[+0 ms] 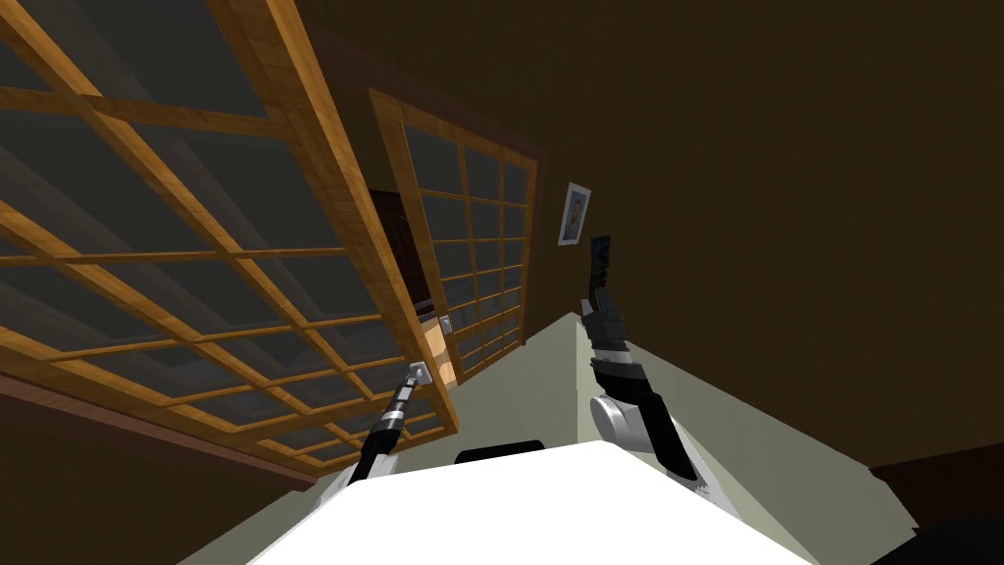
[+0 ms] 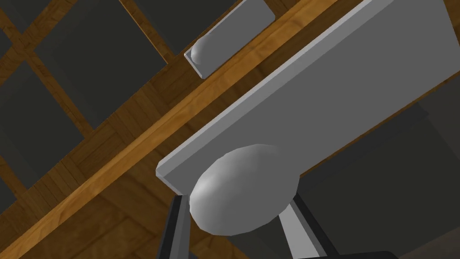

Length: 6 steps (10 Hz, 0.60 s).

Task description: Pull the door open

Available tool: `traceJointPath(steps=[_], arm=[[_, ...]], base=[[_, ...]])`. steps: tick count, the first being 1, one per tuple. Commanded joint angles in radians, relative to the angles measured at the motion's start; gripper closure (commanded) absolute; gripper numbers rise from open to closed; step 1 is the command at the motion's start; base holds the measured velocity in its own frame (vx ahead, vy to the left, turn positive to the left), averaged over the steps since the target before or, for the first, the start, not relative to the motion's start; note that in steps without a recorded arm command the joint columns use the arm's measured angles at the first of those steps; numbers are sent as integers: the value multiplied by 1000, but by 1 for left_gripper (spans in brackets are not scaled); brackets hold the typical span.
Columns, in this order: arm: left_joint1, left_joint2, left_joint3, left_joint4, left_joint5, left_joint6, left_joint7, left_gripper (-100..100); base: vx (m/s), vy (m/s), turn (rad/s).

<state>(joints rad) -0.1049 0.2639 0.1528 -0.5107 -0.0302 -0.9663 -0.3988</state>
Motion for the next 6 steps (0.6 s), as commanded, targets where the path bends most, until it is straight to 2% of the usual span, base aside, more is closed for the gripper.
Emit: traceJointPath(steps=[1,4,5,6], arm=[[8,-13,-8,-16,8,8,50,100],[6,-15,-10,-15,29,11,126,100],[6,-15,-10,-15,29,11,134,100],[5,-17,-12,-15,39,13,172,100]], base=[[-28,15,-48],[-37,24,-62],[-24,11,-32],[-28,20,-36]])
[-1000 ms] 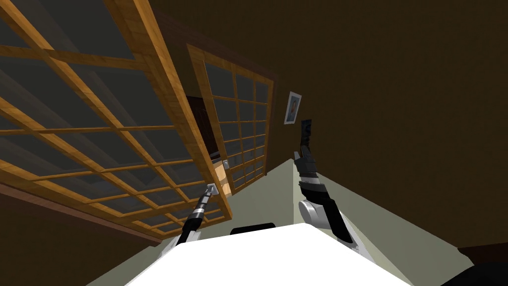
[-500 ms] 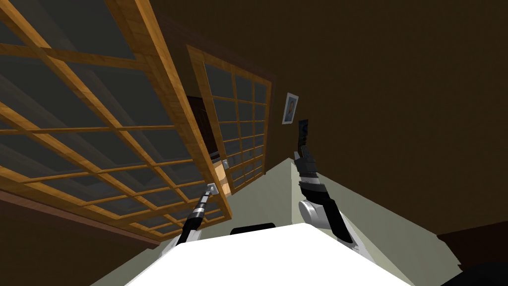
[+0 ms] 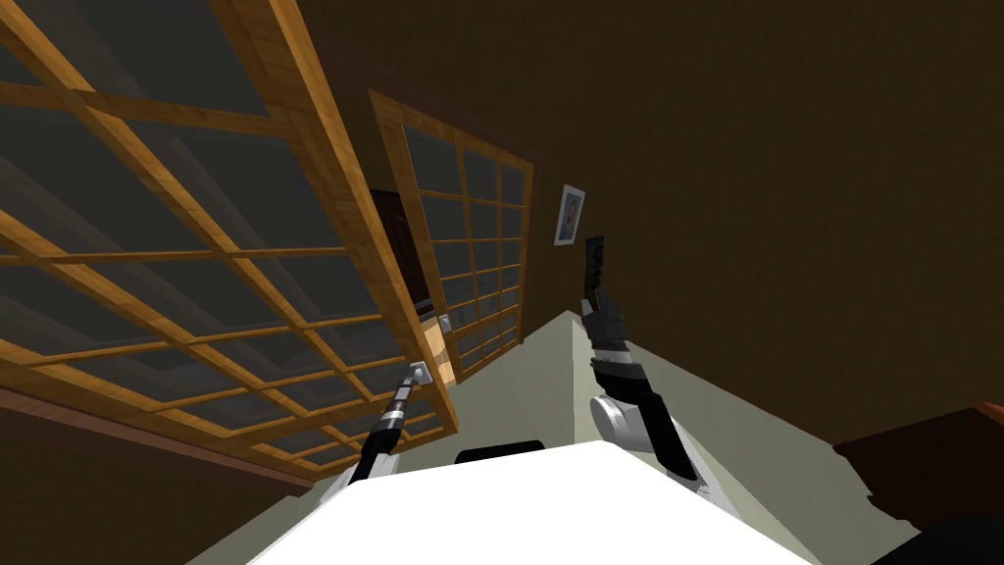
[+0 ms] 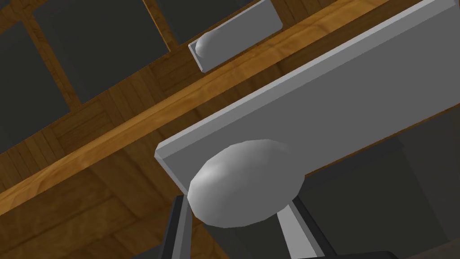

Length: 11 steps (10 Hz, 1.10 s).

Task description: Pull the door open

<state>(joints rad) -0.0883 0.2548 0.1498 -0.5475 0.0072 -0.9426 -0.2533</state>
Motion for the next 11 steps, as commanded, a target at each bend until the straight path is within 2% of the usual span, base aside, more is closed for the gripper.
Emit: traceJointPath(steps=[1,3,4,6,7,10,11], arm=[[-12,-7,-8,22,2,-11,29,100],[-14,-10,-11,22,23,-8,93,100],[-14,-10,-11,22,23,-8,110,100],[-14,-10,-11,22,23,-8,110,100],[-15,-11,-12,22,33,-6,151,100],[-18,-13,-14,22,54,-3,228,100],[-18,-13,-14,22,54,-3,234,100]], base=[[-28,16,-32],[-41,17,-74],[-37,21,-37],[-8,4,-5],[-20,8,-49],[-40,20,-61],[-30,16,-27]])
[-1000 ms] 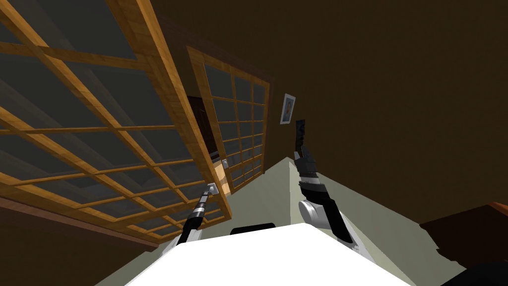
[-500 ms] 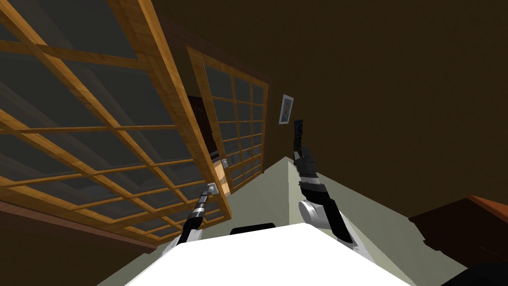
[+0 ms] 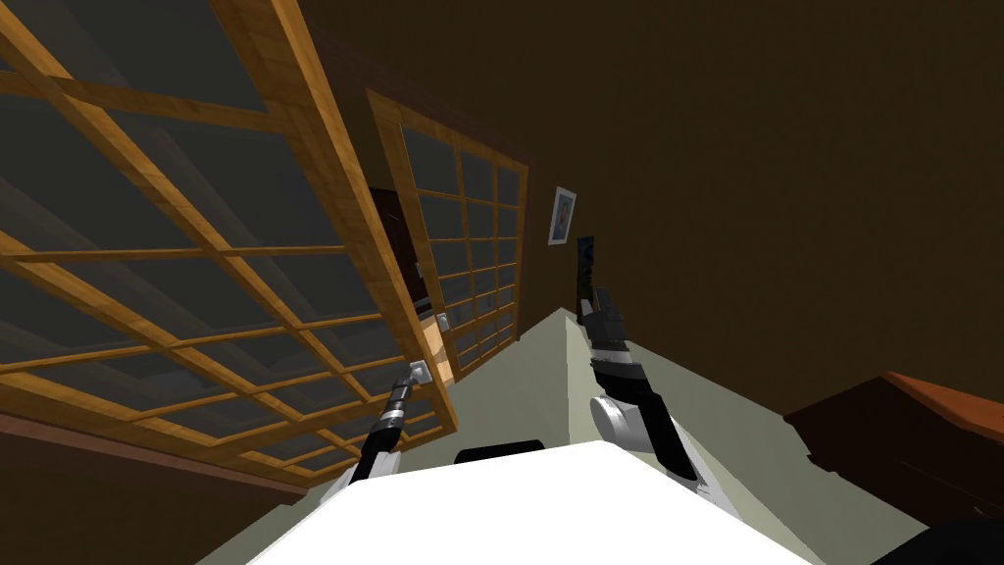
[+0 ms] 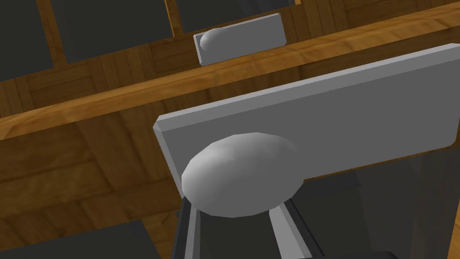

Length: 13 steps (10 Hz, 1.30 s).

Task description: Pull the door open

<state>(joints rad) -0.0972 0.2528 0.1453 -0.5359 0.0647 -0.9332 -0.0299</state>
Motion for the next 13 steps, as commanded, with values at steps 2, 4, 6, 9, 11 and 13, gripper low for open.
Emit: traceJointPath(steps=[2,4,6,9,11,13], arm=[[-11,-14,-12,11,18,-9,75,100],[-12,-15,-13,11,29,-8,126,100],[-13,-16,-14,11,40,-6,174,100],[-16,-18,-17,12,61,-2,243,100],[-17,-19,-18,12,72,-1,295,100],[-17,-19,-18,12,72,-1,301,100]], base=[[-39,21,-71],[-38,15,-38],[-32,13,-50],[-35,16,-61],[-40,18,-53],[-20,7,-9]])
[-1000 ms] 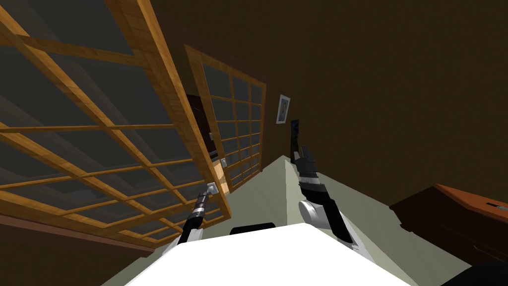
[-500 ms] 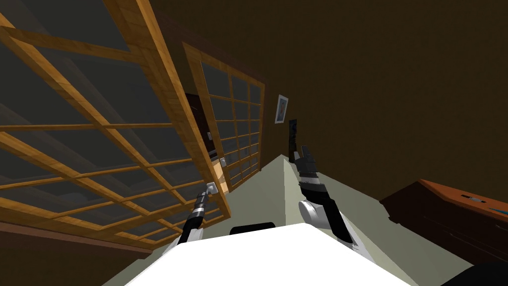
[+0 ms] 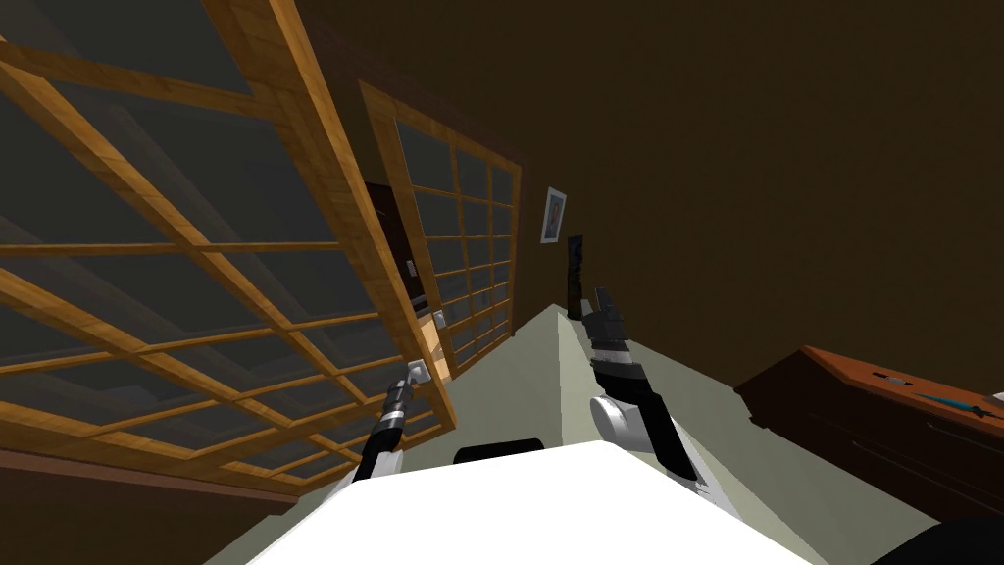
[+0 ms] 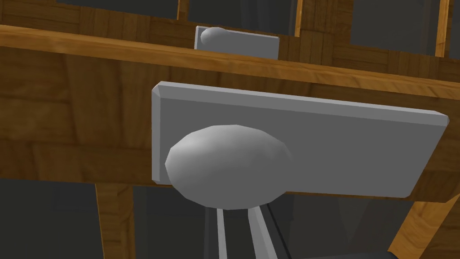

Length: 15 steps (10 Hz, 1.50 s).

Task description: Pull the door open

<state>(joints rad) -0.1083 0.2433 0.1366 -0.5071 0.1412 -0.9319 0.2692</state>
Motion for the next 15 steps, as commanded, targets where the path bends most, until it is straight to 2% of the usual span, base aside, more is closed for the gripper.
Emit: traceJointPath(steps=[1,2,4,5,6,11,15], arm=[[-7,-11,-10,-17,6,0,44,100],[-7,-11,-10,-17,6,0,44,100],[-9,-13,-13,-16,28,3,108,100],[-9,-13,-13,-16,28,3,127,100],[-6,-7,-7,1,48,12,149,-100],[-11,-19,-14,-5,88,16,242,-100],[-18,-32,-23,-11,131,20,352,-100]], base=[[-20,9,-49],[-19,11,-35],[-47,14,-78],[-35,16,-48],[-57,23,-38],[-80,-7,-51],[-63,15,-59]])
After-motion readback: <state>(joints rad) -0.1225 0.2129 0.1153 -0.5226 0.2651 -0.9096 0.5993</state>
